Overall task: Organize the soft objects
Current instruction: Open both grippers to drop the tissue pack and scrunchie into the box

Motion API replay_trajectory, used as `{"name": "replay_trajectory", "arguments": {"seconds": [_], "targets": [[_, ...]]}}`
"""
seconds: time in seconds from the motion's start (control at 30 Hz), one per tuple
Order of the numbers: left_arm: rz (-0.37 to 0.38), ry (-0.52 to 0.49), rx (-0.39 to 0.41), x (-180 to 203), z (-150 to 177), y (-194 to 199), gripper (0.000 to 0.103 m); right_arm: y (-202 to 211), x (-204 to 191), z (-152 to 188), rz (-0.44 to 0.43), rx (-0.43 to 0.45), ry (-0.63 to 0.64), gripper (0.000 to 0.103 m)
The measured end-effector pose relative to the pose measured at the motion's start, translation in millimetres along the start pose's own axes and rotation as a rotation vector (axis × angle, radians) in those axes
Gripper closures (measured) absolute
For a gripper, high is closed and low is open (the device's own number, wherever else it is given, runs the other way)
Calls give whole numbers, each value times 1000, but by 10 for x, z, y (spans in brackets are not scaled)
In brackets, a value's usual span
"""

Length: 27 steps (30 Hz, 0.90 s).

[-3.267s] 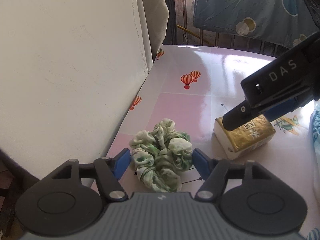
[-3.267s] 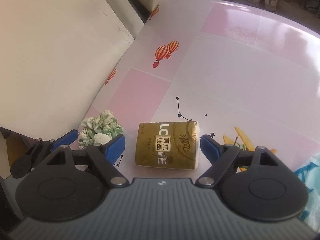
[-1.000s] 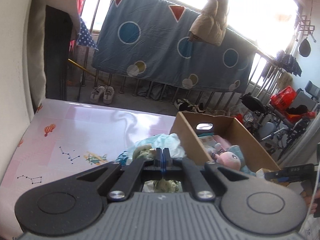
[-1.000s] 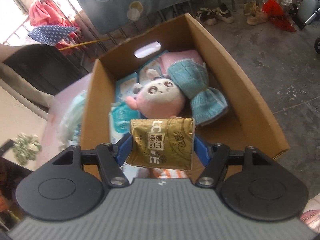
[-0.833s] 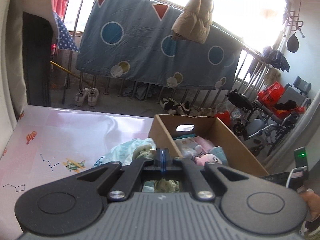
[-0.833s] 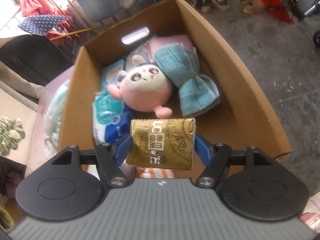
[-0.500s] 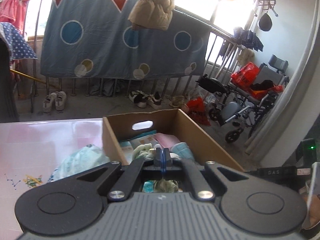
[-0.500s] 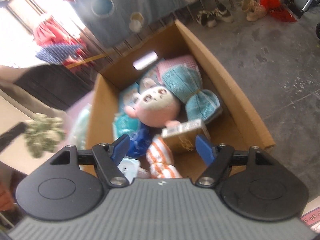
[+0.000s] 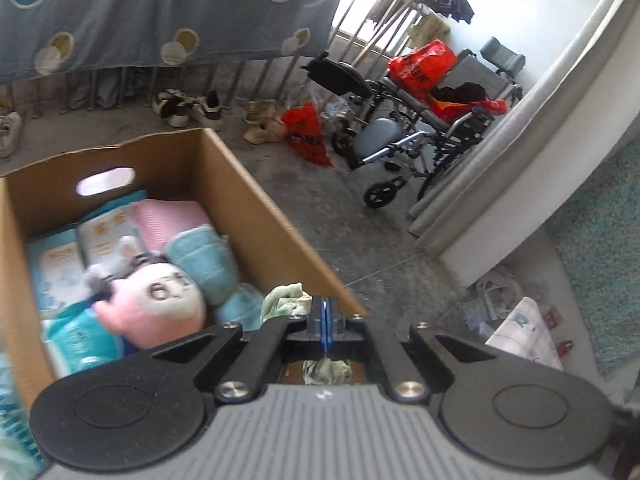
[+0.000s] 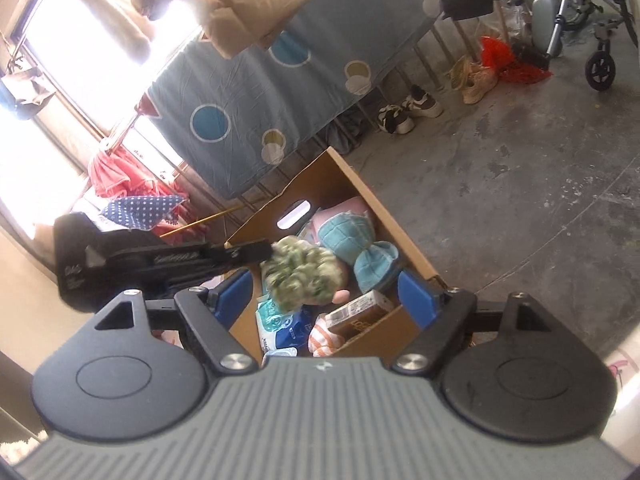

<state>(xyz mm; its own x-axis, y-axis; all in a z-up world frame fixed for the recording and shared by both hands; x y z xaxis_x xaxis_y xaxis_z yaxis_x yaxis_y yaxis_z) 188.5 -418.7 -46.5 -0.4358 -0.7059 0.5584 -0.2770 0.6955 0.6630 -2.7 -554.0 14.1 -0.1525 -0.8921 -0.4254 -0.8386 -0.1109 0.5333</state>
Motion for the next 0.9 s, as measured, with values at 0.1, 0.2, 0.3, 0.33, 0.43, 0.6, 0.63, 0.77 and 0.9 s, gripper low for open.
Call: {"name": "replay_trajectory", "arguments": {"seconds": [0.1, 0.2, 0.3, 0.33, 0.43, 0.6, 0.63, 0.77, 0.9], "targets": [[-45, 31, -78, -47, 113, -295, 70, 81, 64, 99, 20, 3, -17, 22], [-66, 80, -103, -177, 205, -319, 61, 114, 97, 215, 26, 1, -38, 22], [-98, 66, -63, -294, 206, -128, 54, 143, 99, 293, 33, 9, -45, 22], [-115, 53, -40, -334, 199, -29, 52, 151, 91, 312, 36, 12, -44, 21], [-159, 7, 27, -408, 167, 324, 43, 162, 41, 340, 52, 24, -35, 18], [-230, -82, 166, -562, 201, 1053, 15, 150, -130, 474, 122, 29, 45, 8], [-255, -93, 194, -619, 236, 1197, 11, 141, -184, 508, 125, 30, 61, 4], [-382, -118, 263, -942, 425, 1656, 0, 52, -416, 615, 109, 41, 106, 1], [-527, -41, 267, -1378, 748, 1906, 0, -162, -669, 760, 75, 10, 136, 1]]}}
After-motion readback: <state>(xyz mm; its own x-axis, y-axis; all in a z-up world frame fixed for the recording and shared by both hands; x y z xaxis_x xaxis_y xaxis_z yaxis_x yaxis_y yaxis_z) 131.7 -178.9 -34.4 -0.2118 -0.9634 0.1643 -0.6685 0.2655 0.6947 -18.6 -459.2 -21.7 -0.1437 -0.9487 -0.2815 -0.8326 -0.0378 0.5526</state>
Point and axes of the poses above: each gripper's, at about its wrist camera, not at the fingertips, and y roughly against the way its jaws point, x to its right, z to its underside, the point moved 10 cm from there along -y, roughly the way its jaws point, and after that the axes turned 13 degrees about y, right-handed, at the moved point
